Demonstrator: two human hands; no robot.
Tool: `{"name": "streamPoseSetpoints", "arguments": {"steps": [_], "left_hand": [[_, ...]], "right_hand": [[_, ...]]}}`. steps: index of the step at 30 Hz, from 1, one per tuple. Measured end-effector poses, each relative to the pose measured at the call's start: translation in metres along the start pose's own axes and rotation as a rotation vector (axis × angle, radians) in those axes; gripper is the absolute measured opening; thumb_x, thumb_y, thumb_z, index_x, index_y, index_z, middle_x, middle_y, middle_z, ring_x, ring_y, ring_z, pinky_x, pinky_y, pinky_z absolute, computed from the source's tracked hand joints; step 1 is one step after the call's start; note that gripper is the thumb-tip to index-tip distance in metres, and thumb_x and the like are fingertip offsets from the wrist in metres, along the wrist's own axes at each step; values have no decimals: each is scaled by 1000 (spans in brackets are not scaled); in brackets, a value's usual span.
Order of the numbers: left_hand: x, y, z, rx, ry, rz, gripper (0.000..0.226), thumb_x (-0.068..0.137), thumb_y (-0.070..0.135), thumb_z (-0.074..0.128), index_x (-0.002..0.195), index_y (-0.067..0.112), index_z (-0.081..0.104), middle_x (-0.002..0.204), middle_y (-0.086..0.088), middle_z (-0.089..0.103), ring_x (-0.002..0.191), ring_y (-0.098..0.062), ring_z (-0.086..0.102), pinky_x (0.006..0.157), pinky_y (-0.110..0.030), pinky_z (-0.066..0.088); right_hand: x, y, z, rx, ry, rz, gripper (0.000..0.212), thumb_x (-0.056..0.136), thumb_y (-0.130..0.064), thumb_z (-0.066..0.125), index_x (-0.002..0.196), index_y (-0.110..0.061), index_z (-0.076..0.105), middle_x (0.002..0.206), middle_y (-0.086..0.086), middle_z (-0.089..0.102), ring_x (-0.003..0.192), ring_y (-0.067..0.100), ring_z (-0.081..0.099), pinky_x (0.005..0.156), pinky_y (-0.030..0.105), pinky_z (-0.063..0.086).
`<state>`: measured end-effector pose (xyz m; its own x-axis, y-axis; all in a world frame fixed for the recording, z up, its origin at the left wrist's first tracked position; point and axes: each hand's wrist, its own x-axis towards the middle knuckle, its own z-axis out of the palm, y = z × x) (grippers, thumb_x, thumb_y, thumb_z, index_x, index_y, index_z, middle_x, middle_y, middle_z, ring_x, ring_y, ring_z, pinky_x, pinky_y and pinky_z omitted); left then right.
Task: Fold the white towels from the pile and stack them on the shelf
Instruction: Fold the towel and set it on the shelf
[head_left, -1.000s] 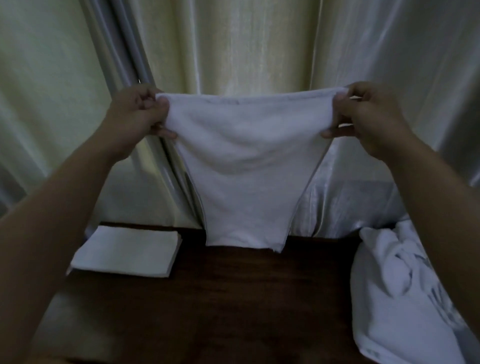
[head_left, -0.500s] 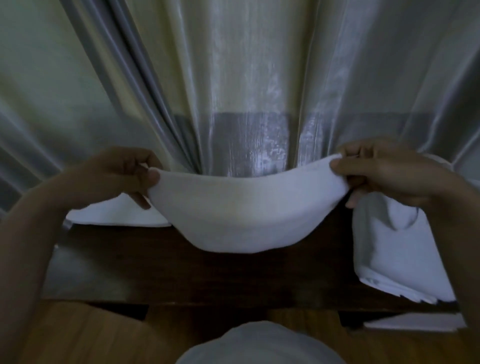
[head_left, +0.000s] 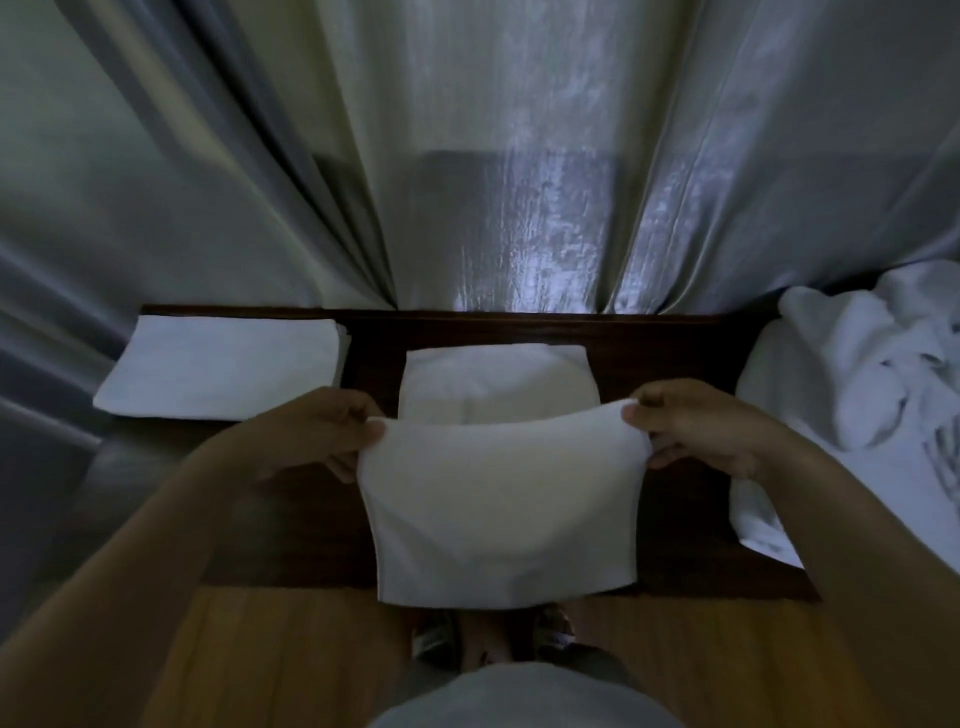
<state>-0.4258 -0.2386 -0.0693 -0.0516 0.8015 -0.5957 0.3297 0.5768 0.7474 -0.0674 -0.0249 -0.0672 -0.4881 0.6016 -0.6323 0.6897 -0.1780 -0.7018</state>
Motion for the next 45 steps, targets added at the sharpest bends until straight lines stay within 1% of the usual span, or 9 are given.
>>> {"name": "streamPoseSetpoints", "arguments": {"steps": [5,10,13,19,24,27,33,39,45], "left_hand": [[71,7,-24,-75,165,0,22,101,29,58,107,9,66,91,-8,74,85,-27,70,69,-33,57],[154,-12,-30,-81,316,-113,24,103,28,56,108,5,61,97,-10,66,87,-25,66,66,-29,52],[193,-29,-23,-160,463,-171,19,103,25,56,105,6,57,97,-9,60,89,-24,61,67,-29,51],[235,-44,-9,-42,623,-246,34,102,23,53,70,17,40,67,-5,41,59,-18,39,54,-28,32],[250,-40,-4,-156,672,-293,36,98,18,57,67,16,40,68,-4,40,61,-16,40,62,-23,34],[252,-39,2,-215,662,-312,20,97,22,62,84,9,55,77,-3,51,70,-16,50,75,-29,42],[248,-42,11,-69,725,-239,24,96,25,62,81,7,57,71,-7,53,62,-17,50,59,-24,38],[238,-51,20,-201,778,-272,31,97,24,62,70,9,56,64,-6,57,57,-19,55,54,-21,39],[233,-52,17,-436,817,-184,11,93,20,73,92,9,72,87,-12,70,83,-28,67,84,-39,58]], "right_hand": [[76,-14,-8,111,182,2,9,100,-17,62,98,-12,69,97,14,71,84,25,69,69,34,55],[161,-4,-7,111,230,66,13,100,-19,62,101,-7,67,103,18,69,87,26,67,73,38,58],[198,5,5,120,323,73,10,101,-15,60,96,-6,63,95,17,64,72,19,62,61,32,54],[244,23,13,36,459,89,28,93,-13,64,67,-16,53,77,17,54,72,26,55,65,38,45],[253,10,21,48,376,113,15,89,-7,70,81,-8,58,90,18,57,83,28,59,71,36,48],[254,14,24,53,364,112,8,86,-6,73,86,-3,65,97,19,64,93,34,66,81,43,55],[248,15,27,42,398,142,20,81,-7,76,69,-10,61,83,16,61,81,29,64,71,42,54],[245,15,35,75,398,93,15,80,-12,77,71,-16,67,96,21,73,89,34,71,86,51,60],[233,23,35,207,515,80,31,82,-7,80,59,-18,62,86,22,69,78,33,69,83,50,59]]}}
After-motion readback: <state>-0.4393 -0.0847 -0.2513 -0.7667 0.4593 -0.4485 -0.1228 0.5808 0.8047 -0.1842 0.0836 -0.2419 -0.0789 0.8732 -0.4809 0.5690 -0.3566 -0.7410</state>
